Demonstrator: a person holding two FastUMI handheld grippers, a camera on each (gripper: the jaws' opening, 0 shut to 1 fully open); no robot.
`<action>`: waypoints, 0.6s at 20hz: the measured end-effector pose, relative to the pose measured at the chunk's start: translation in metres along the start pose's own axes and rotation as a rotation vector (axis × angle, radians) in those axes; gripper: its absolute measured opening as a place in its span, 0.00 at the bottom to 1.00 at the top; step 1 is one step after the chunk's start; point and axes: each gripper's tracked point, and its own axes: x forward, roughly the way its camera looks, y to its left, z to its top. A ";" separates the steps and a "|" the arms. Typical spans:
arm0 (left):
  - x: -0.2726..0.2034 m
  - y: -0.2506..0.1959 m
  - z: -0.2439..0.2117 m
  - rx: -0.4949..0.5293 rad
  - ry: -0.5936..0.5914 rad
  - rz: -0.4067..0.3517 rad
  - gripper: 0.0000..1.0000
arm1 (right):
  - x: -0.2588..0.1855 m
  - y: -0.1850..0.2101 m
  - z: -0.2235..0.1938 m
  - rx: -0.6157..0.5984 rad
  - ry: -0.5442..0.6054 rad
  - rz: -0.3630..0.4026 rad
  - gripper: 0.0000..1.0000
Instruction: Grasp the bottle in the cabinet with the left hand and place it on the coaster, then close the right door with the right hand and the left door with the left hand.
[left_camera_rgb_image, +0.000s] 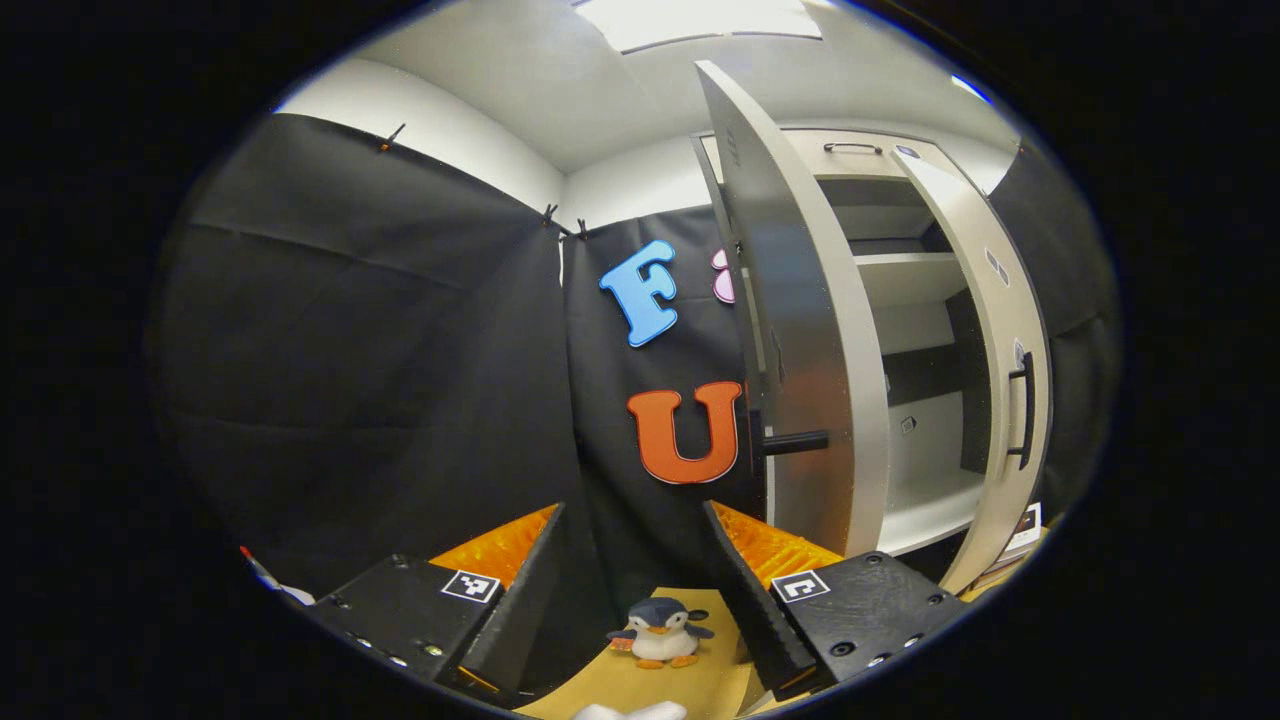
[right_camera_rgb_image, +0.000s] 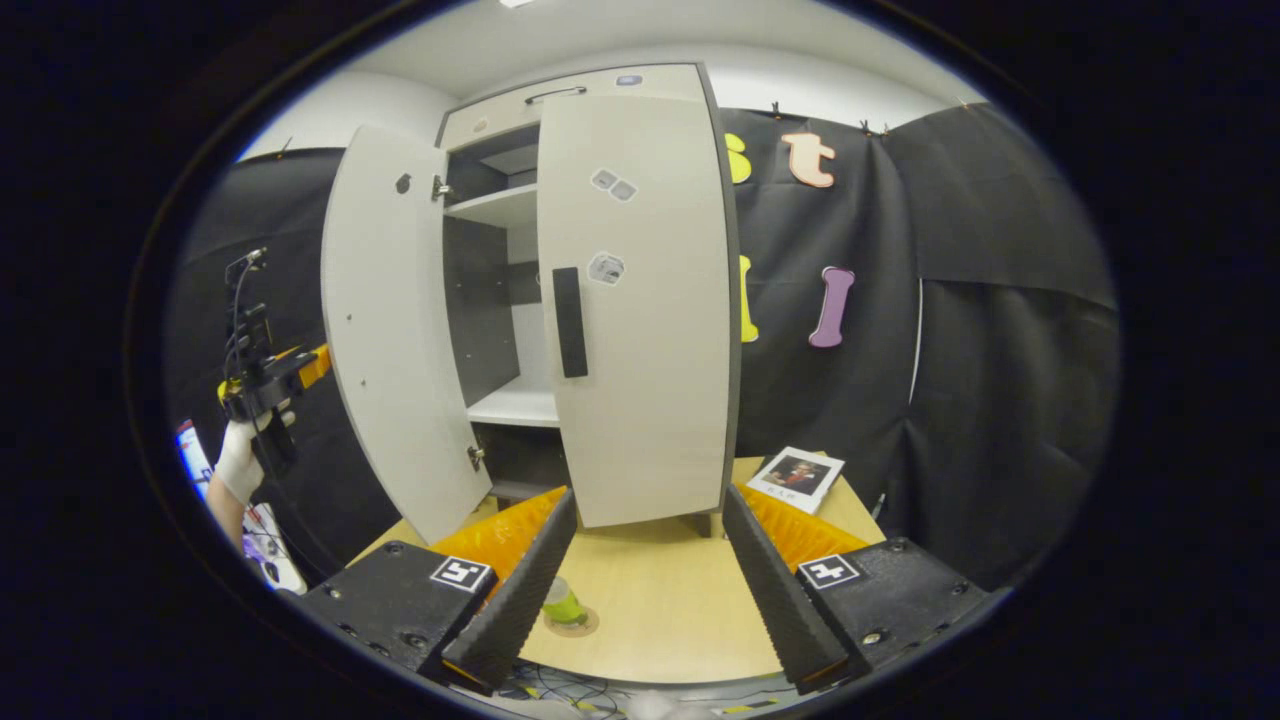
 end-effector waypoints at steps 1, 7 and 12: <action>-0.002 -0.005 -0.002 -0.009 0.003 -0.007 0.83 | -0.001 0.000 0.000 -0.003 0.000 -0.002 0.97; -0.010 -0.036 0.005 -0.025 -0.013 -0.091 0.83 | 0.000 0.000 0.001 -0.009 -0.004 -0.003 0.97; -0.014 -0.069 0.008 -0.035 -0.017 -0.166 0.83 | -0.004 -0.004 0.001 -0.001 -0.013 -0.018 0.97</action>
